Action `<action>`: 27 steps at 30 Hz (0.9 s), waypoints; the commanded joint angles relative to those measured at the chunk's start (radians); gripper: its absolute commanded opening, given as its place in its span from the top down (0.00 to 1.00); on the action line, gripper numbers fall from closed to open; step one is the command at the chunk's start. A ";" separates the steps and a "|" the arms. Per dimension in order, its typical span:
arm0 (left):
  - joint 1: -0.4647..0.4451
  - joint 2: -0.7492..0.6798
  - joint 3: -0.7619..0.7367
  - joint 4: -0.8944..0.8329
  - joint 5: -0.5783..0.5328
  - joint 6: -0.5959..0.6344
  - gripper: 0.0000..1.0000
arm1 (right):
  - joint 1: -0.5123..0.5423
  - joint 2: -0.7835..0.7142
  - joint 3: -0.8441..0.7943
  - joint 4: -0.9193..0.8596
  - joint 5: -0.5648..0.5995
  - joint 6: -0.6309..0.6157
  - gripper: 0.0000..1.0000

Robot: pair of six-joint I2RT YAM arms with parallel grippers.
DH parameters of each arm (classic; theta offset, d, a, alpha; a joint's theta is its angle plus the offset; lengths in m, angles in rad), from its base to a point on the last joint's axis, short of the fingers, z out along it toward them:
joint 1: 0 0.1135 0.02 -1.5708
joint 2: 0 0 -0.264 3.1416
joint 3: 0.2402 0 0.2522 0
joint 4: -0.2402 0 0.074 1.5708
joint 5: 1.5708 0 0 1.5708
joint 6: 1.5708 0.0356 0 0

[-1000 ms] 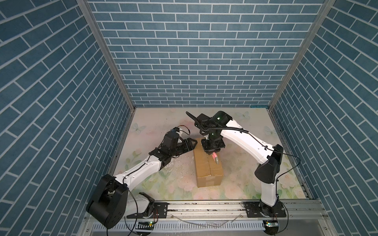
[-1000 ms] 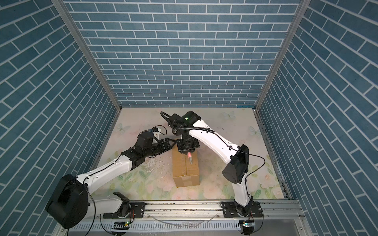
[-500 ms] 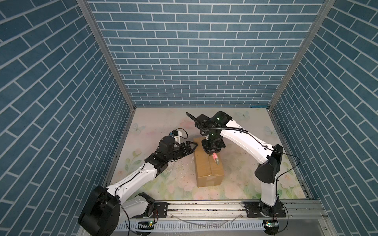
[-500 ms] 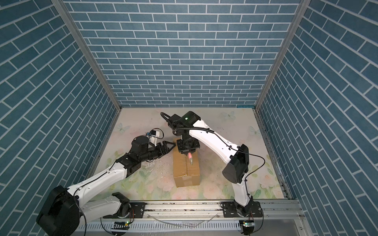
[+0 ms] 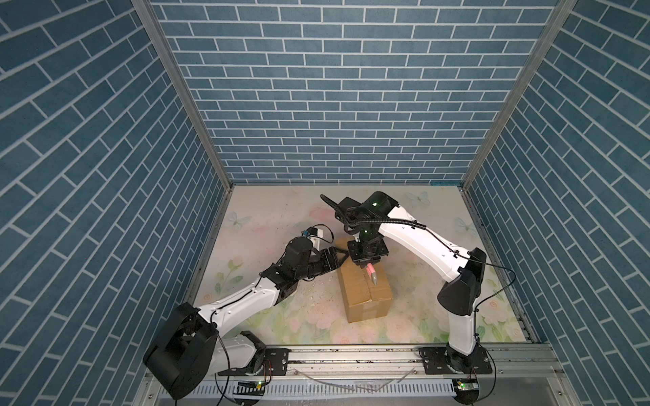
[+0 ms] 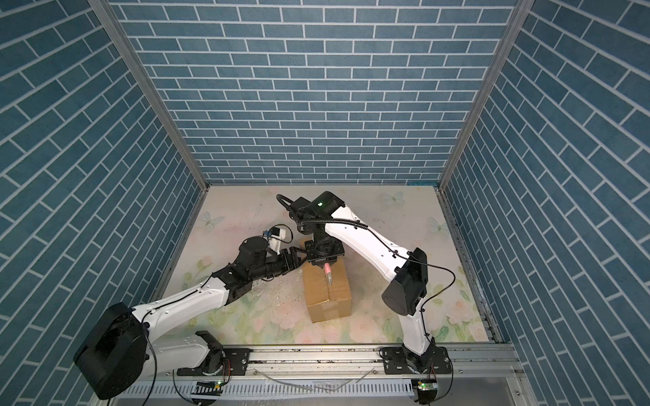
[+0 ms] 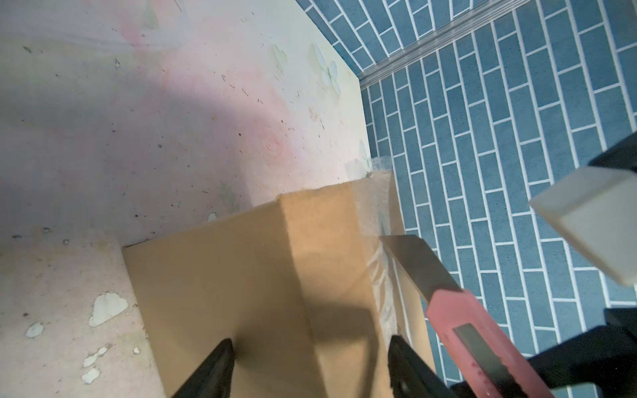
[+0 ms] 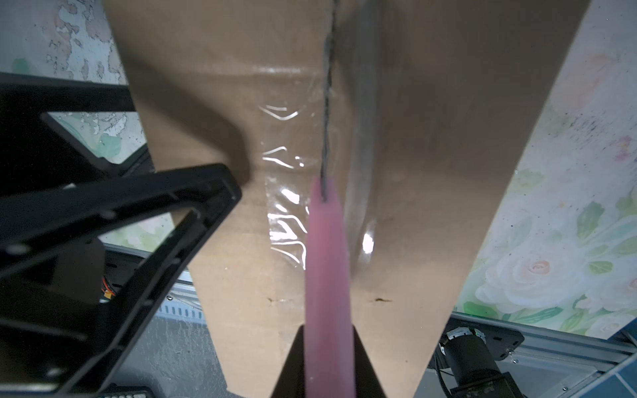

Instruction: Unpack the express box

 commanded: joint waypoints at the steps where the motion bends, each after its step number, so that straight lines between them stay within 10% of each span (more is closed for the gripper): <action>1: -0.015 0.009 -0.001 -0.020 -0.048 0.021 0.31 | 0.006 0.027 0.002 -0.092 -0.015 -0.003 1.00; 27: -0.031 0.045 -0.012 -0.039 -0.129 0.021 0.38 | 0.006 -0.020 -0.068 -0.189 -0.111 -0.027 1.00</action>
